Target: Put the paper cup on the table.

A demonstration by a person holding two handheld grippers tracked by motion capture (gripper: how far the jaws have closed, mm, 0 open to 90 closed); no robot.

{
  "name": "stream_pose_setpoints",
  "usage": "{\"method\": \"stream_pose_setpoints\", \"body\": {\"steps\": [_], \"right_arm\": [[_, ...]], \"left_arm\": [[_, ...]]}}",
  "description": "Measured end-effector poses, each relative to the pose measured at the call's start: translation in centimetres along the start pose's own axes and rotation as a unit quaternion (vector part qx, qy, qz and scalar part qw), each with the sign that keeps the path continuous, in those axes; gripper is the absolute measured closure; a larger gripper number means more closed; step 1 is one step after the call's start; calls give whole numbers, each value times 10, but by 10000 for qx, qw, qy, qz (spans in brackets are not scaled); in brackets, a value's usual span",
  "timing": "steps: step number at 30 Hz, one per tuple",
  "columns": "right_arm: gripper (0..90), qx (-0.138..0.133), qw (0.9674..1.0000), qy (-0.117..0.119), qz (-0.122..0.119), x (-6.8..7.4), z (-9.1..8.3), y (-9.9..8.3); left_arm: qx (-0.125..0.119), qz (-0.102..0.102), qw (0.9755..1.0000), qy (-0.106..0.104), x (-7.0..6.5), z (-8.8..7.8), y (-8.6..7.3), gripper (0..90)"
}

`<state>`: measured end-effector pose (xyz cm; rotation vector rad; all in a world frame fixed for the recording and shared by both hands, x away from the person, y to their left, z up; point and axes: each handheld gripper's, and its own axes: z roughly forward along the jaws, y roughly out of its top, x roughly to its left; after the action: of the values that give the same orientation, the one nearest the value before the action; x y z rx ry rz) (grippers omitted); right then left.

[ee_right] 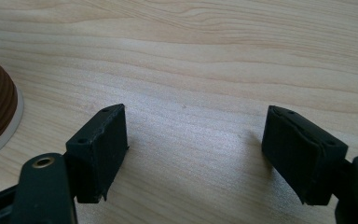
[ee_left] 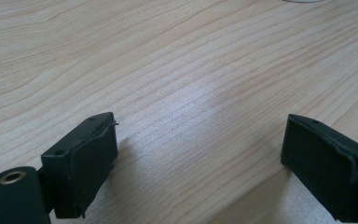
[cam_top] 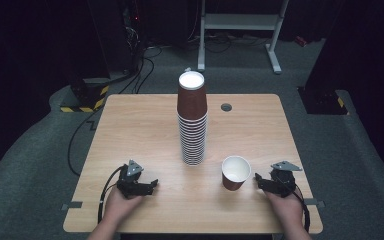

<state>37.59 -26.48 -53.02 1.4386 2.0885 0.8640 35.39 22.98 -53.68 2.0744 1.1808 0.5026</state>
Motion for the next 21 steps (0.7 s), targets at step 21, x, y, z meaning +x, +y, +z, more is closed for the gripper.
{"method": "stream_pose_setpoints", "body": {"steps": [21], "right_arm": [[216,-4,9997,-181,168,5,-1,-1]], "left_arm": [[-56,-150,9997,175,0,-1,0,153]]}}
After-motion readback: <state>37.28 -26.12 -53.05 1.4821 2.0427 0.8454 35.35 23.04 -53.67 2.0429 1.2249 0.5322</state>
